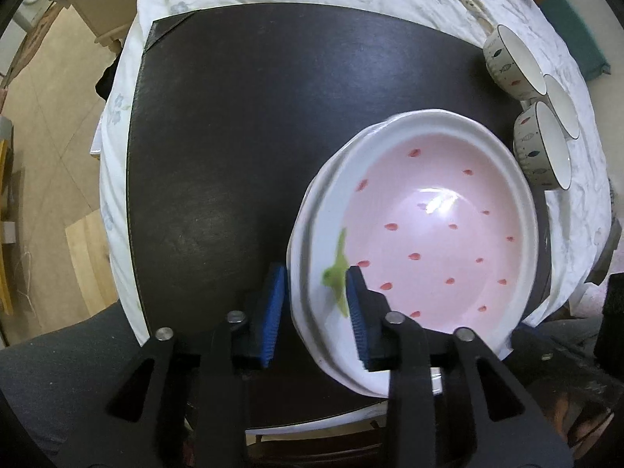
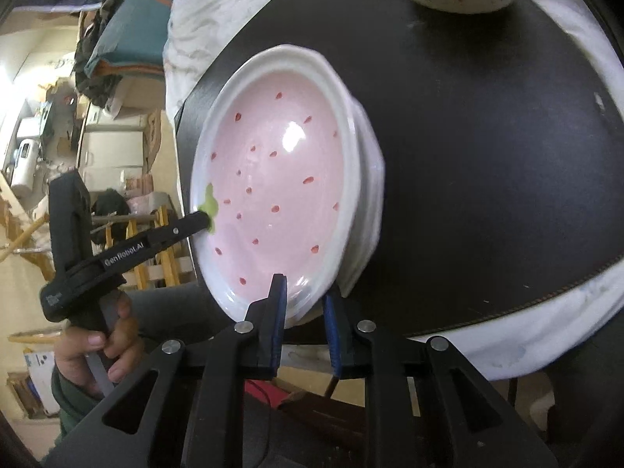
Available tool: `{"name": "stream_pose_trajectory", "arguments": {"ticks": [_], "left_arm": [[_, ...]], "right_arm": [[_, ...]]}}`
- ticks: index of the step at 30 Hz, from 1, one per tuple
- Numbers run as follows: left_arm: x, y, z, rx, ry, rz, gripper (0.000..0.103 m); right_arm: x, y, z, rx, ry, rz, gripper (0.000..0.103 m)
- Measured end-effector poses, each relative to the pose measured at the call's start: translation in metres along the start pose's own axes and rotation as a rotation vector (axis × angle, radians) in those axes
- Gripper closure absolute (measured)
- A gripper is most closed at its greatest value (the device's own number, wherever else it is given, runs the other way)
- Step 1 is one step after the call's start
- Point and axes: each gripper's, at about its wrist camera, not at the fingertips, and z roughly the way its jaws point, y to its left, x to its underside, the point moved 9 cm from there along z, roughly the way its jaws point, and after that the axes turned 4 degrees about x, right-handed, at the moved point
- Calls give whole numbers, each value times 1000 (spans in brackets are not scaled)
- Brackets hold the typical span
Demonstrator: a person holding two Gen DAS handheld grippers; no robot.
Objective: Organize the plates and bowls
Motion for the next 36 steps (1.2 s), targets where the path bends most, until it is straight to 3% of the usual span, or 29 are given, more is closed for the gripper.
{"name": "stream_pose_trajectory", "arguments": {"ticks": [1, 2, 3, 4, 9, 13, 17, 19, 20, 21, 25, 30, 36], "left_arm": [[0, -1, 2, -5, 4, 2, 69], [0, 0, 3, -7, 9, 1, 64], [1, 1, 6, -9, 16, -3, 61], [1, 1, 8, -11, 21, -8, 56], [2, 0, 17, 11, 50, -22, 55], [10, -8, 32, 106, 132, -41, 53], [10, -12, 36, 99, 134, -20, 49], [8, -14, 37, 90, 131, -15, 49], [8, -14, 37, 87, 130, -14, 49], [8, -13, 36, 84, 131, -13, 49], [4, -17, 37, 50, 123, -15, 49], [-18, -23, 34, -23, 80, 21, 55], [-47, -33, 39, -23, 75, 21, 57]], "right_arm": [[-2, -7, -5, 40, -18, 4, 69], [-5, -10, -9, 46, -38, 8, 50], [-8, -12, -15, 41, -69, 23, 40], [-11, -14, -17, 40, -87, 35, 39], [-26, -17, -16, 86, -110, 42, 39], [-33, -14, -1, 123, -84, 20, 39], [-38, -6, 18, 124, -42, 13, 39], [-39, -1, 25, 122, -31, -12, 44], [-41, 2, 26, 132, -38, -23, 56], [-42, 1, 28, 162, -46, -35, 61], [-44, 0, 37, 199, -35, -57, 66], [-51, 2, 35, 222, -41, -76, 67], [-81, 1, 34, 244, -50, -72, 67]]}}
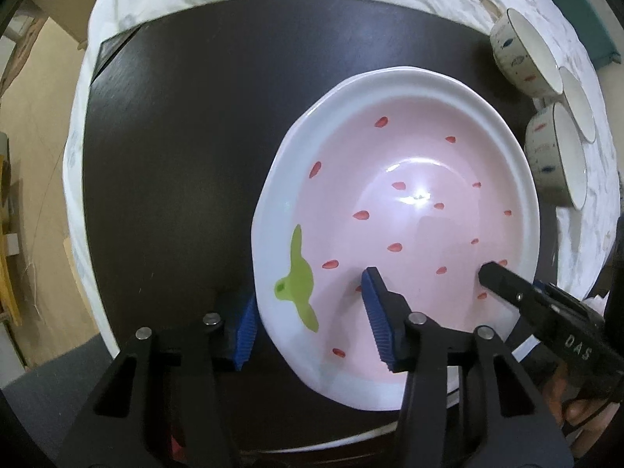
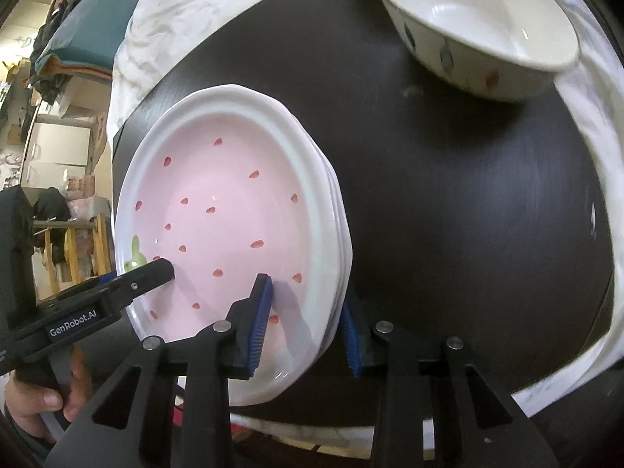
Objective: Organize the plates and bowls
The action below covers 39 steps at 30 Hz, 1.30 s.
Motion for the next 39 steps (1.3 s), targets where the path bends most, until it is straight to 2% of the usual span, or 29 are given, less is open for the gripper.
{"name": "stream_pose_trajectory", "arguments": {"ticks": [5, 9, 14, 20, 25, 32, 37, 39], "left_arm": [[-29, -3, 0, 7, -18, 6, 57], [-49, 2, 0, -15, -39, -4, 57], [-66, 14, -5, -45, -61, -18, 57], [-65, 16, -6, -45, -83, -5, 57], [-50, 13, -10, -53, -108, -14, 57], [-46, 7, -14, -80, -126, 14, 56], [-48, 4, -26, -123, -180, 32, 56], [-48, 1, -33, -107, -204, 41, 56]], "right_arm": [[-30, -9, -1, 12, -12, 26, 67], [-39, -8, 2, -1, 3, 19, 67], [-49, 1, 3, -11, -18, -23, 67], [-49, -5, 2, -42, -18, 16, 68], [-51, -1, 3, -25, -25, -4, 68], [-52, 5, 3, 2, -41, -21, 65], [-52, 5, 1, 11, -58, -24, 65], [-53, 5, -1, 22, -70, -31, 65]]}}
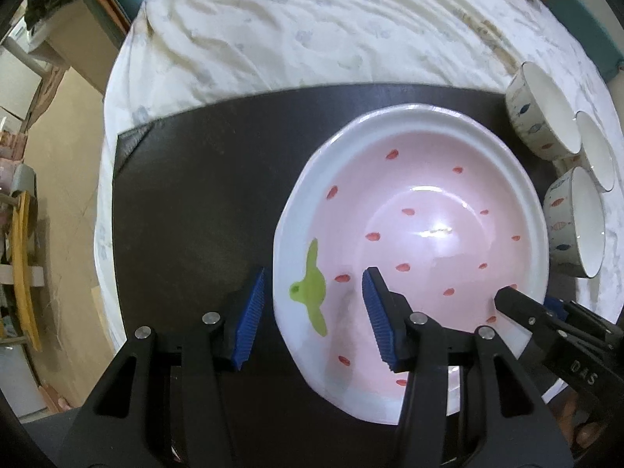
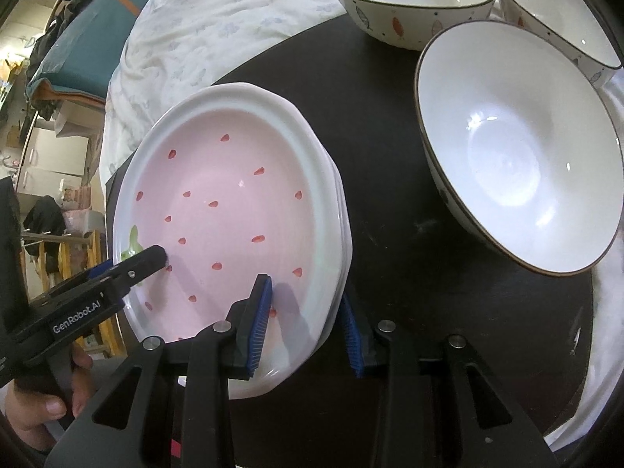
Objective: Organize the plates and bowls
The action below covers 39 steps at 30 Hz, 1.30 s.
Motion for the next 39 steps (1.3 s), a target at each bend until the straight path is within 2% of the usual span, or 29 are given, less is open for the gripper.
{"name": "stream_pose_trajectory", "arguments": {"ticks": [5, 8, 10, 14, 16, 18, 19, 20, 23, 27, 29, 33, 39], "left_arm": [[-3, 0, -13, 1, -52, -2, 56], [-8, 6, -20, 15, -95, -17, 56], [-15, 7, -25, 25, -130, -28, 56], [-22, 9, -33, 10, -183, -35, 56], [-25, 11, -39, -2, -210, -42, 55], [-29, 13, -46, -22, -242, -43, 36], [-30, 13, -49, -29, -260, -44, 13], [-32, 13, -52, -33, -277, -48, 0], [-35, 9, -56, -17, -288, -46, 0], [-35, 0, -57, -7, -286, -25, 0], [-34, -5, -59, -2, -289, -15, 0], [-32, -18, -64, 5, -298, 27, 0], [-25, -32, -81, 4, -316, 89, 0]], "right_arm": [[-7, -1, -8, 46, -55, -21, 65], [-12, -1, -14, 33, -82, -13, 58], [-15, 2, -20, 29, -113, -31, 57], [-19, 11, -29, 22, -160, -66, 51], [-22, 12, -34, 18, -188, -64, 51], [-26, 12, -42, 39, -232, -69, 48], [-28, 12, -47, 51, -255, -75, 46], [-30, 12, -52, 59, -278, -81, 41], [-33, 14, -61, 53, -322, -88, 22], [-32, 15, -65, 30, -323, -95, 10], [-30, 12, -64, 30, -303, -83, 9], [-28, 5, -70, 53, -326, -70, 9], [-28, -1, -87, 24, -342, -39, 9]]}}
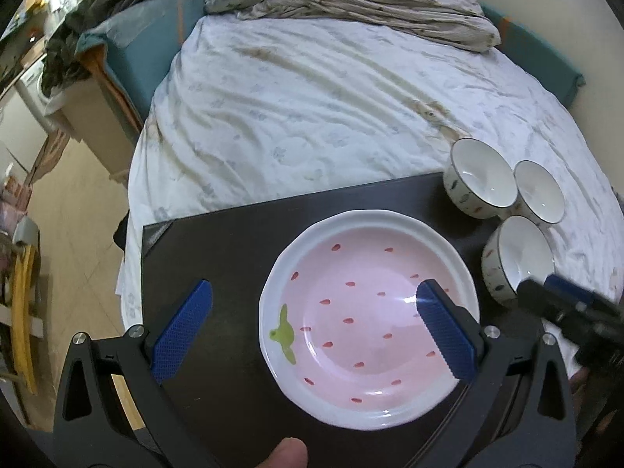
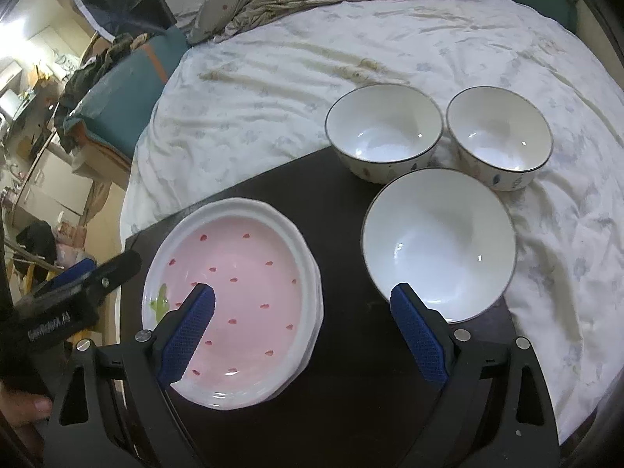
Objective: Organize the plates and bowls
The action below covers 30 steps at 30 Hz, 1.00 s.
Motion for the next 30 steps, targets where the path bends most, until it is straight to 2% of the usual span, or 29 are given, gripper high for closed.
{"name": "stream_pose_trajectory", "arguments": {"ticks": [5, 8, 12, 17, 22, 30], "left_arm": [[-6, -7, -11, -29, -11, 2, 0], [-9, -14, -14, -26, -10, -1, 0], [-13, -25, -15, -13, -1, -14, 0], [-24, -52, -14, -6, 2, 22, 0], [-34, -79, -9, 8, 15, 38, 0], [-35, -118, 18, 32, 91, 85, 0]], "right_arm": [[-13, -5, -27, -19, -32, 12, 9], [-15, -11, -35, -22, -13, 9, 9], [-21, -23, -47, -3, -3, -32, 9], [-33, -50, -60, 34, -5, -32, 9], [-42, -85, -60, 54, 25, 26, 9], [-42, -136, -40, 55, 79, 146, 9]]}}
